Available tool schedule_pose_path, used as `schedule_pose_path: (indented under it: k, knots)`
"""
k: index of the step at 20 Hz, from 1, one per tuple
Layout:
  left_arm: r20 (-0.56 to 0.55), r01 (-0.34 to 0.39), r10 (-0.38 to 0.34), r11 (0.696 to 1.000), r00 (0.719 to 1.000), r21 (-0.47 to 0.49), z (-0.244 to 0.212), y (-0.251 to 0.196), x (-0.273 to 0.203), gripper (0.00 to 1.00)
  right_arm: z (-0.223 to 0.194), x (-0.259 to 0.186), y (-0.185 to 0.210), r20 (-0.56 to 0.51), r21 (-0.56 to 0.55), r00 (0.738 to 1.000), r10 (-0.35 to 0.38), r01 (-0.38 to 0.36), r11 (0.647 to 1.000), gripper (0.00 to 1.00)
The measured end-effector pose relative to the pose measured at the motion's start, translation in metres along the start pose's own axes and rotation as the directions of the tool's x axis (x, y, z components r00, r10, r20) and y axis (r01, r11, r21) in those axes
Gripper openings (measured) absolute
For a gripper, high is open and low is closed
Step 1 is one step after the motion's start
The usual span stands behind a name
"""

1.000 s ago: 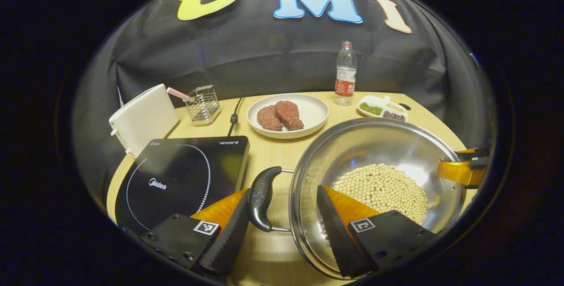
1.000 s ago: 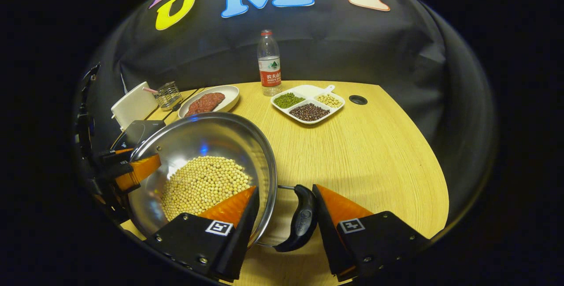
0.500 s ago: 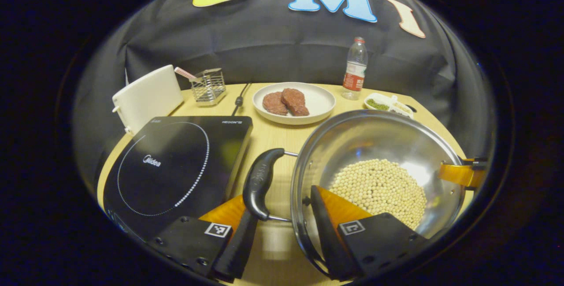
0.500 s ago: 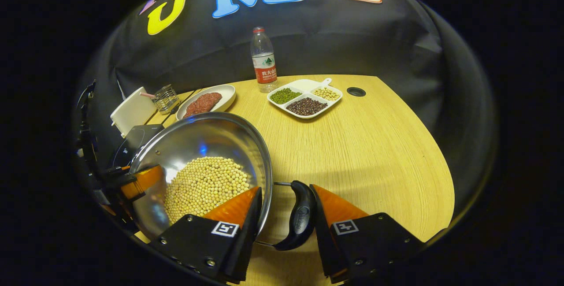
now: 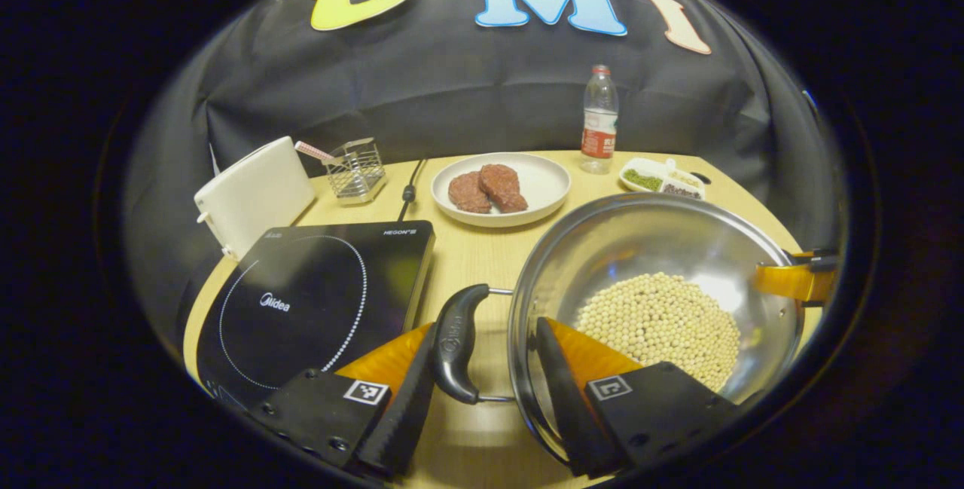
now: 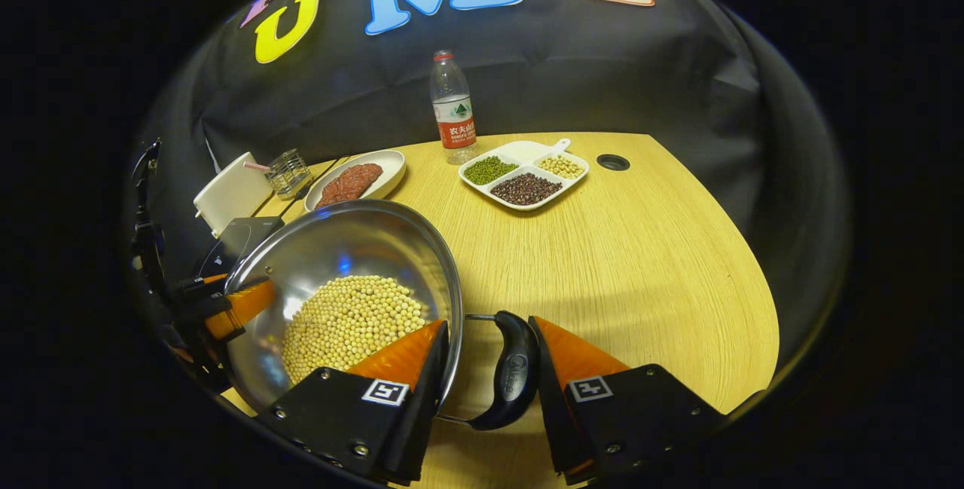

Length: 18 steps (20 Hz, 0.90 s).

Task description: First push the handle of the pot to place it horizontally, then grasp the pot with both hands and set it on the induction cooktop.

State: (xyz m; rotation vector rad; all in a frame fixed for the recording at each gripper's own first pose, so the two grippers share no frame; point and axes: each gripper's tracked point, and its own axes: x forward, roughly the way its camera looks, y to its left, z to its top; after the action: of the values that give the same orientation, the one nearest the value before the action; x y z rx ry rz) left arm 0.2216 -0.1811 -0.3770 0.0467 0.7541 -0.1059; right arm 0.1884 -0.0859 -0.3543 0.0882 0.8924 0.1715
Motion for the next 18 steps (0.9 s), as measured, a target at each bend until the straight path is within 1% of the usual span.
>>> schedule_pose_path:
  k: [1,2,3,4,5,8,9,10,13,14,15,16,18]
  knots:
    - [-0.002,0.0,0.0,1.0,1.0,-0.003,0.0,0.0,-0.003,0.8,0.0,0.0,0.0,-0.002,-0.008,1.0,-0.002,0.002,1.0,0.63]
    - [0.0,0.002,-0.002,1.0,1.0,-0.008,0.0,0.0,-0.003,0.78,0.0,-0.001,-0.001,-0.005,-0.012,1.0,-0.005,0.005,1.0,0.63]
    - [0.0,0.004,-0.004,1.0,1.0,-0.013,0.001,-0.001,-0.002,0.77,0.0,-0.001,-0.001,-0.009,-0.013,1.0,-0.006,0.006,1.0,0.56]
    - [0.001,0.007,-0.007,1.0,1.0,-0.008,0.001,-0.002,-0.002,0.78,0.0,-0.002,0.0,-0.008,-0.02,1.0,-0.009,0.009,1.0,0.58]
    - [0.001,0.006,-0.006,1.0,1.0,0.002,0.003,-0.002,-0.005,0.7,-0.001,-0.002,-0.001,-0.01,-0.03,1.0,-0.014,0.014,0.999,0.58]
    - [0.028,0.003,-0.003,1.0,1.0,0.022,0.011,-0.005,-0.008,0.7,-0.002,-0.006,-0.005,-0.013,-0.033,0.999,-0.033,0.032,0.999,0.58]
    - [0.033,0.006,-0.007,1.0,0.999,0.026,0.014,-0.007,-0.01,0.77,0.0,-0.008,-0.006,-0.01,-0.03,0.999,-0.039,0.038,0.999,0.59]
    - [0.033,0.009,-0.01,1.0,0.999,0.024,0.014,-0.007,-0.012,0.74,0.0,-0.011,-0.006,-0.009,-0.026,0.999,-0.042,0.042,0.999,0.58]
    - [0.033,0.017,-0.017,1.0,0.999,0.015,0.016,-0.007,-0.02,0.74,0.004,-0.022,-0.005,-0.012,-0.042,0.999,-0.053,0.052,0.998,0.58]
    - [0.035,0.019,-0.019,1.0,0.999,0.008,0.016,-0.007,-0.024,0.7,0.009,-0.026,-0.004,-0.003,-0.047,0.998,-0.056,0.056,0.997,0.58]
    - [0.042,0.022,-0.022,1.0,0.999,0.0,0.017,-0.005,-0.028,0.7,0.013,-0.031,-0.002,0.008,-0.054,0.998,-0.058,0.059,0.997,0.58]
    - [0.047,0.024,-0.024,1.0,0.999,-0.005,0.019,-0.002,-0.031,0.74,0.016,-0.036,0.001,0.015,-0.061,0.998,-0.06,0.061,0.996,0.58]
    - [0.063,0.026,-0.025,1.0,0.998,-0.011,0.024,0.005,-0.038,0.74,0.02,-0.043,0.008,0.023,-0.071,0.998,-0.066,0.068,0.995,0.58]
